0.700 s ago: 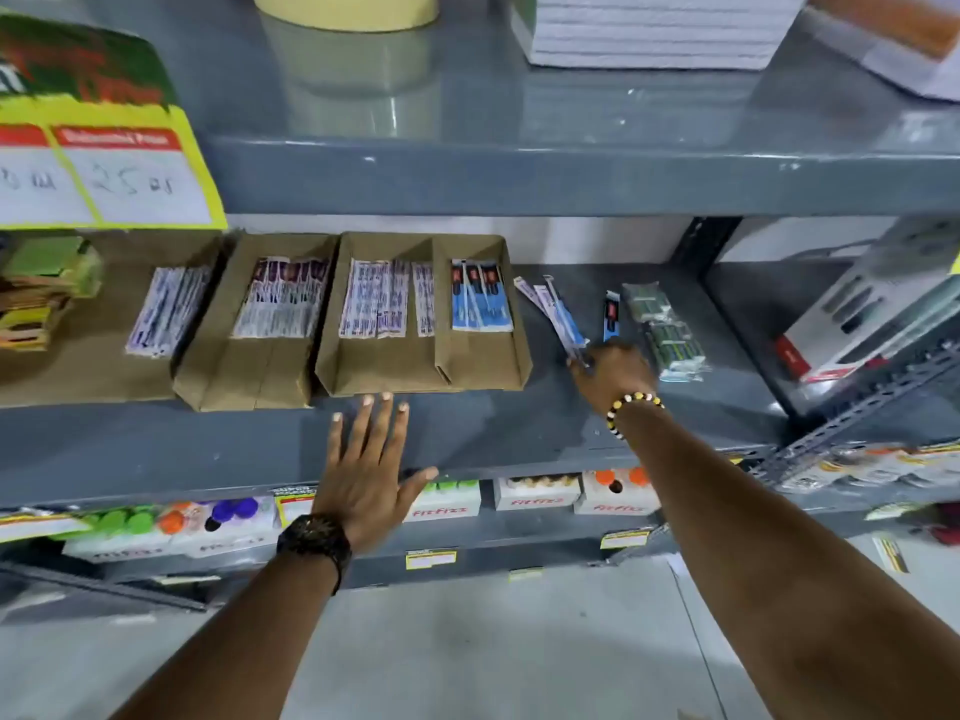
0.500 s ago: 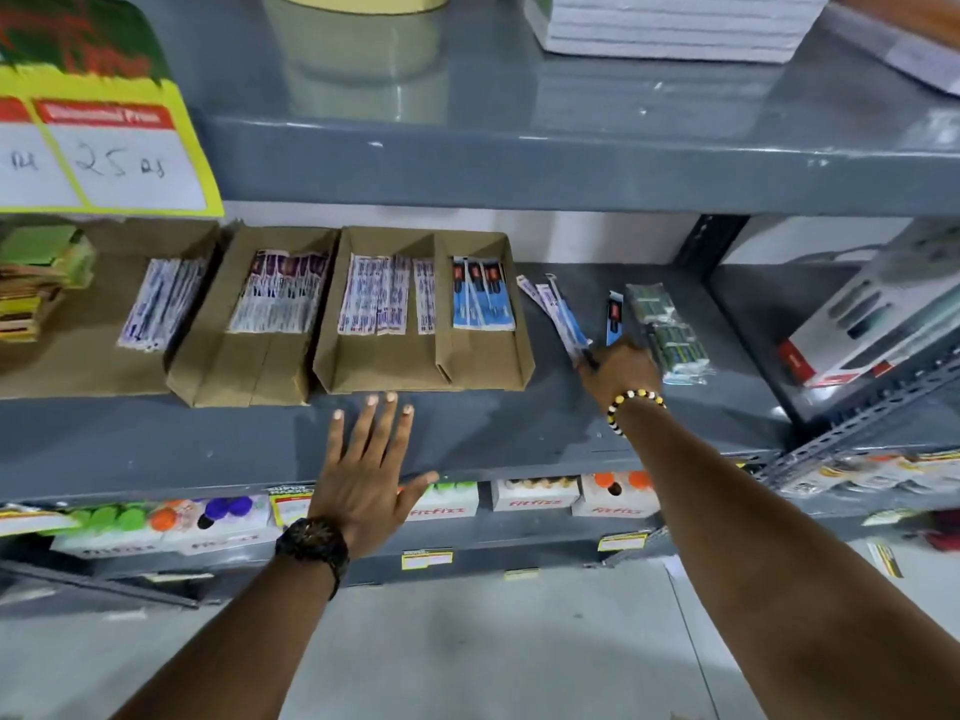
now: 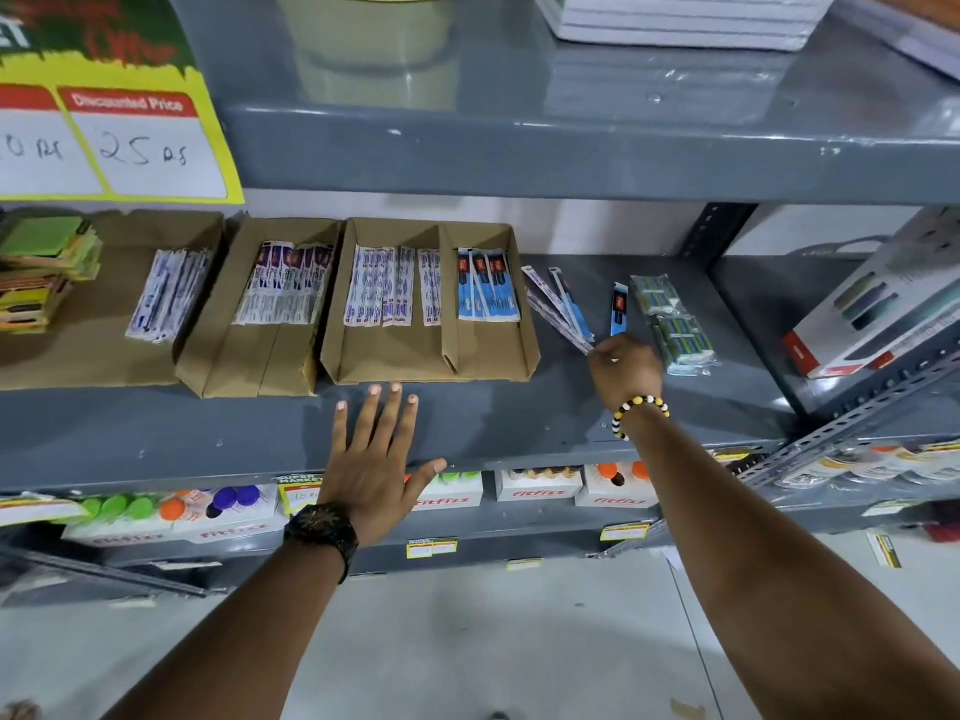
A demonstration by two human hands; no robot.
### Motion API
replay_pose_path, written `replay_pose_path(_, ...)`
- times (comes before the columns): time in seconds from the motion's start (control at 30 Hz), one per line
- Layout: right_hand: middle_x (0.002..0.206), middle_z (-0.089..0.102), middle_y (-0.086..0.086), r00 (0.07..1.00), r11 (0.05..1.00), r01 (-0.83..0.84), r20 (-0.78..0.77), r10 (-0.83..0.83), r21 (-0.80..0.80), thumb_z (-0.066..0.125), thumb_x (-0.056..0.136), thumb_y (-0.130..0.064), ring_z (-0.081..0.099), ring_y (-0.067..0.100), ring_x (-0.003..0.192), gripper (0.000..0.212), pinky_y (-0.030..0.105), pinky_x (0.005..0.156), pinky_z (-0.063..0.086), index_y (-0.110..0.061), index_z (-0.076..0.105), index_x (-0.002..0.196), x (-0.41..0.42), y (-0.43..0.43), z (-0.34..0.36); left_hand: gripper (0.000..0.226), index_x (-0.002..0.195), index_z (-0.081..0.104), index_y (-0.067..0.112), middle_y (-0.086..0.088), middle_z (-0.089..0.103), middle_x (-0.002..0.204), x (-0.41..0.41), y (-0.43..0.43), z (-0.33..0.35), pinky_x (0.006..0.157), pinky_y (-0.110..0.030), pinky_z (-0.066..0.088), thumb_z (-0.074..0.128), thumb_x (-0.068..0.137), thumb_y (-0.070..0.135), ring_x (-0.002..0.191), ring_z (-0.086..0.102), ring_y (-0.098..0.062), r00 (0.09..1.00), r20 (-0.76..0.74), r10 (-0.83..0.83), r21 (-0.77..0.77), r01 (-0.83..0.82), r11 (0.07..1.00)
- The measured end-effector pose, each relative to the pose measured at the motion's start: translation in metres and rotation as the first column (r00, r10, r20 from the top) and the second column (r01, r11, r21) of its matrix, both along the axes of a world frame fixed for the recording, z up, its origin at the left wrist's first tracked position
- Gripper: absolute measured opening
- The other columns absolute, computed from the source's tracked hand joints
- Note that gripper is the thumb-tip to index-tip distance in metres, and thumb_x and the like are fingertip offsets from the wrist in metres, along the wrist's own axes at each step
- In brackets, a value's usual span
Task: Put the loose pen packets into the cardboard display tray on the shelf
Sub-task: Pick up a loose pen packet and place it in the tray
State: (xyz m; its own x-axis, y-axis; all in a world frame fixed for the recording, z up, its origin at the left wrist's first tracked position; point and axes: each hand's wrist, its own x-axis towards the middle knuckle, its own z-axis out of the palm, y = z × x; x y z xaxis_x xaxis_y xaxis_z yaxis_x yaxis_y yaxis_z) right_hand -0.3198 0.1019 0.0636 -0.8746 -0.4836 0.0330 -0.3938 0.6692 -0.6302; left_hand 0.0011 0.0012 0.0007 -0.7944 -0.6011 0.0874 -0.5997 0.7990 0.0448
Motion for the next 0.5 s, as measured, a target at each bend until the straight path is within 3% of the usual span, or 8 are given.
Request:
replay_pose_path(0.07,0.09,0.075,0.007,1.0,0.993,-0.005,0.003,0.005,-0.119,0.061,0.084,-0.016,0.068,0.028,0.088,0.01,0.028,0.072,0.048,-0.015,0.07,0.085,0.001,0.008,0.003,0.085,0.157,0.017,0.012,-0.012,0.012,0.166,0.001,0.0,0.003,0.119,-0.064,0.009,0.015,0.096,0.072,0.153,0.002,-0.032,1.0,0.009,0.009,0.057,-0.009,0.998)
replay_pose_path(0.17,0.087,0.076,0.006,1.0,0.962,0.005,0.02,0.001,-0.274,0.064,0.084,-0.014,0.069,0.024,0.085,0.006,0.032,0.074,0.053,-0.016,0.069,0.081,-0.001,0.021,0.015,0.083,0.156,0.017,0.016,-0.011,0.012,0.166,-0.001,0.001,0.016,0.12,-0.062,0.005,0.017,0.095,0.071,0.153,-0.001,-0.032,0.994,-0.106,0.038,0.123,-0.024,0.992)
replay_pose_path(0.23,0.084,0.074,0.006,0.999,0.925,0.026,0.052,-0.007,-0.379,0.066,0.084,-0.011,0.069,0.025,0.081,0.006,0.031,0.072,0.054,-0.013,0.071,0.084,-0.006,0.032,0.028,0.074,0.152,0.031,0.017,-0.013,0.026,0.162,-0.007,-0.002,0.034,0.119,-0.061,0.012,0.03,0.095,0.064,0.151,0.01,-0.036,0.968,-0.243,0.059,0.154,-0.022,0.988)
replay_pose_path(0.33,0.075,0.072,-0.005,0.981,0.814,0.038,0.176,0.079,-0.58,0.06,0.083,0.004,0.065,0.012,0.07,0.025,0.023,0.067,0.05,-0.018,0.071,0.08,-0.007,0.052,0.053,0.056,0.14,0.049,0.021,-0.009,0.049,0.147,-0.018,-0.008,0.069,0.113,-0.057,0.031,0.046,0.095,0.054,0.143,0.033,-0.033,0.859,-0.499,0.116,0.244,0.01,0.97)
replay_pose_path(0.4,0.07,0.073,-0.011,0.954,0.748,0.049,0.253,0.162,-0.662,0.061,0.085,0.008,0.065,0.006,0.068,0.03,0.02,0.067,0.052,-0.02,0.07,0.081,-0.003,0.064,0.067,0.049,0.139,0.05,0.024,-0.001,0.054,0.141,-0.025,-0.011,0.094,0.11,-0.042,0.04,0.053,0.096,0.049,0.135,0.044,-0.021,0.774,-0.598,0.21,0.407,0.068,0.911)
replay_pose_path(0.47,0.073,0.074,-0.009,0.922,0.703,0.042,0.298,0.246,-0.71,0.068,0.084,0.001,0.066,0.009,0.069,0.02,0.021,0.069,0.054,-0.019,0.072,0.084,0.004,0.069,0.079,0.049,0.141,0.049,0.025,0.005,0.056,0.14,-0.032,-0.013,0.119,0.104,-0.02,0.04,0.06,0.096,0.041,0.13,0.047,-0.007,0.721,-0.605,0.337,0.592,0.124,0.797)
replay_pose_path(0.5,0.074,0.075,-0.008,0.903,0.69,0.035,0.319,0.288,-0.723,0.072,0.082,-0.006,0.066,0.01,0.069,0.014,0.021,0.068,0.055,-0.019,0.073,0.085,0.009,0.07,0.084,0.054,0.144,0.046,0.025,0.007,0.056,0.139,-0.036,-0.014,0.129,0.103,-0.017,0.04,0.062,0.095,0.038,0.129,0.049,-0.004,0.7,-0.592,0.399,0.673,0.158,0.722)
